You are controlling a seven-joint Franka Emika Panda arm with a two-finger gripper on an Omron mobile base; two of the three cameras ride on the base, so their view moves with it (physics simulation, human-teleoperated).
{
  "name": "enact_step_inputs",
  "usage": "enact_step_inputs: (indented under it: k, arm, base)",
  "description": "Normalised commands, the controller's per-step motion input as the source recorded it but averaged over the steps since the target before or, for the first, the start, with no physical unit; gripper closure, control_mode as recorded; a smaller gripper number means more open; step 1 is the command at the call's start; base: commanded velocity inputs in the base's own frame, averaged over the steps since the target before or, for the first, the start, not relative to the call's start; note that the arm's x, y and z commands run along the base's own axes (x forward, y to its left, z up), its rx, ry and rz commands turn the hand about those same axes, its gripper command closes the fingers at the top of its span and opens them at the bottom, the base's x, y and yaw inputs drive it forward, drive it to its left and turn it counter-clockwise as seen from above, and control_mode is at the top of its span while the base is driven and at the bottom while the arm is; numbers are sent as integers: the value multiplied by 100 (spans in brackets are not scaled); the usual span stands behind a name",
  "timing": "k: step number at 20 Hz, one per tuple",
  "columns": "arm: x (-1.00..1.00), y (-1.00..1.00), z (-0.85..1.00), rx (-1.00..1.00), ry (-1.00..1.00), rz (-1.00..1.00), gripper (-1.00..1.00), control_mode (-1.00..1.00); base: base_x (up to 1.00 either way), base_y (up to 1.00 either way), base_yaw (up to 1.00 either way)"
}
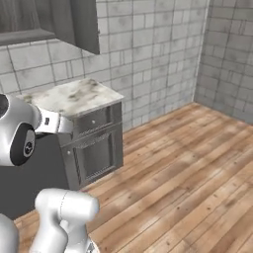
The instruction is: Retrieve the bottle and the shaker from the cabinet and place them next to the mixing bowl on the counter. Then add garlic from the fridge to the mixing bowl.
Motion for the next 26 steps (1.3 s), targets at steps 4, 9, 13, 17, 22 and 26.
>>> enact_step_inputs:
  k: [4, 9, 13, 17, 22, 26]
  arm:
    - [0, 0, 0, 0, 0, 0, -100, 100]
    - [0, 0, 0, 0, 0, 0, -100, 100]
    - [0, 0, 0, 0, 0, 0, -100, 100]
    - [0, 0, 0, 0, 0, 0, -100, 100]
    - [0, 0, 0, 0, 0, 0, -100, 100]
    - [0, 0, 0, 0, 0, 0, -100, 100]
  base:
    - [-29, -27, -80]
    - [0, -1, -96]
    - [0, 0, -97]
    - [0, 0, -98]
    - [-2, -2, -93]
    - [-10, -11, -87]
